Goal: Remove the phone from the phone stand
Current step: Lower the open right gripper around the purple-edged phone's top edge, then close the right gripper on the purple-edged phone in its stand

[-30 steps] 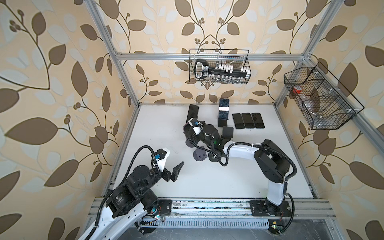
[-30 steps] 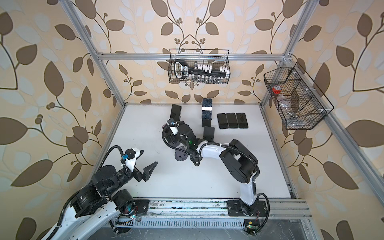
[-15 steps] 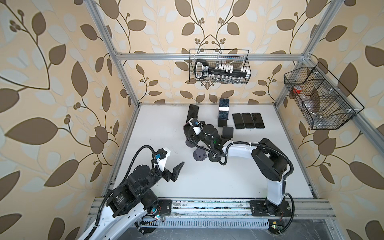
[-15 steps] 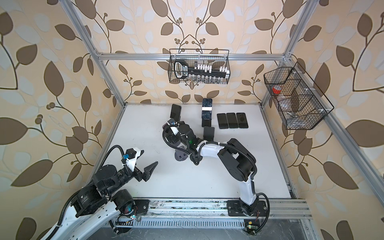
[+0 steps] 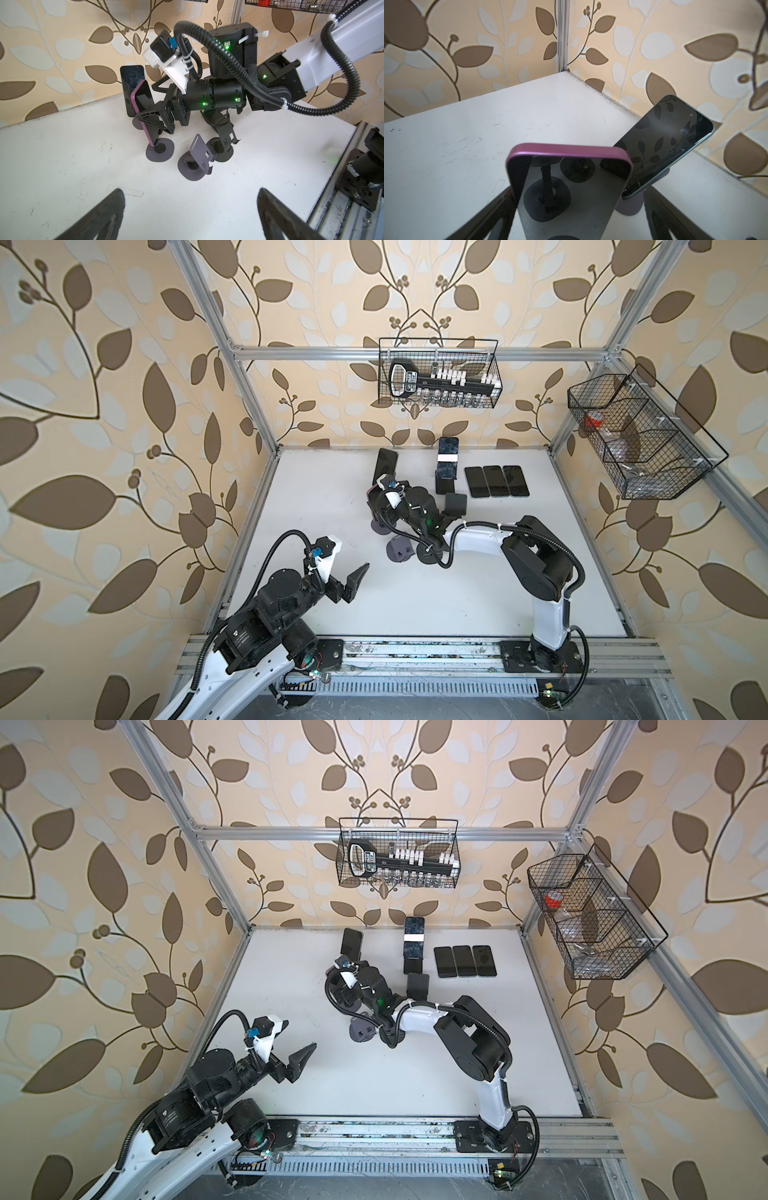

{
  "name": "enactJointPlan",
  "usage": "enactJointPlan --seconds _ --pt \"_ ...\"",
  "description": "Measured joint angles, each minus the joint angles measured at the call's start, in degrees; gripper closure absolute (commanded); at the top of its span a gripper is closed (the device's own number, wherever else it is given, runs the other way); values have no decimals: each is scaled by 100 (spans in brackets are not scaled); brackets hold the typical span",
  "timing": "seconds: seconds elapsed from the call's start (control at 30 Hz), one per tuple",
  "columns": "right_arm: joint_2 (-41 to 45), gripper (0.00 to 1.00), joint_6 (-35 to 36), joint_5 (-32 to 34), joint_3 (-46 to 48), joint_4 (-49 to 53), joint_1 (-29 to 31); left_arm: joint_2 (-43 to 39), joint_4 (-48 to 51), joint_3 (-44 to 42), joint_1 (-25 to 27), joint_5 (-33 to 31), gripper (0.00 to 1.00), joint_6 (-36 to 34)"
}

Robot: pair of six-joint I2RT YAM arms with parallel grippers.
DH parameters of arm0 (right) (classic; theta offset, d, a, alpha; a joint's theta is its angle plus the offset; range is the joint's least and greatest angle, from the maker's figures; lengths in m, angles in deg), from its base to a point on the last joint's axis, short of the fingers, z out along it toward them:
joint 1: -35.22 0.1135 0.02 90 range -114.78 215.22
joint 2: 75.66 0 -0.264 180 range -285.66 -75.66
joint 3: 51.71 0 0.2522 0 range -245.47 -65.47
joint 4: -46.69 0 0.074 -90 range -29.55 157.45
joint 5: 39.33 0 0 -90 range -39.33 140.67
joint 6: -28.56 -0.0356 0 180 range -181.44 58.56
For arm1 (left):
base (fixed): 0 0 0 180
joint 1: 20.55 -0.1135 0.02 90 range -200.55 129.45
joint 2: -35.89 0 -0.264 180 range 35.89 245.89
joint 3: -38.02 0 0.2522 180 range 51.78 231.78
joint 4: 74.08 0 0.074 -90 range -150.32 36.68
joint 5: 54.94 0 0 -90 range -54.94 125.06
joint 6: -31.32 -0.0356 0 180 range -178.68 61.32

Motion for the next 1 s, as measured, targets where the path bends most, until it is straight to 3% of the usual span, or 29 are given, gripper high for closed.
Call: enactJointPlan --seconds 0.67,1.0 --pt "-190 3 -92 -127 -153 -46 -35 0 0 0 -35 0 1 -2" --pt "-190 8 -131 -131 -155 -52 -35 0 0 0 -35 0 1 -7"
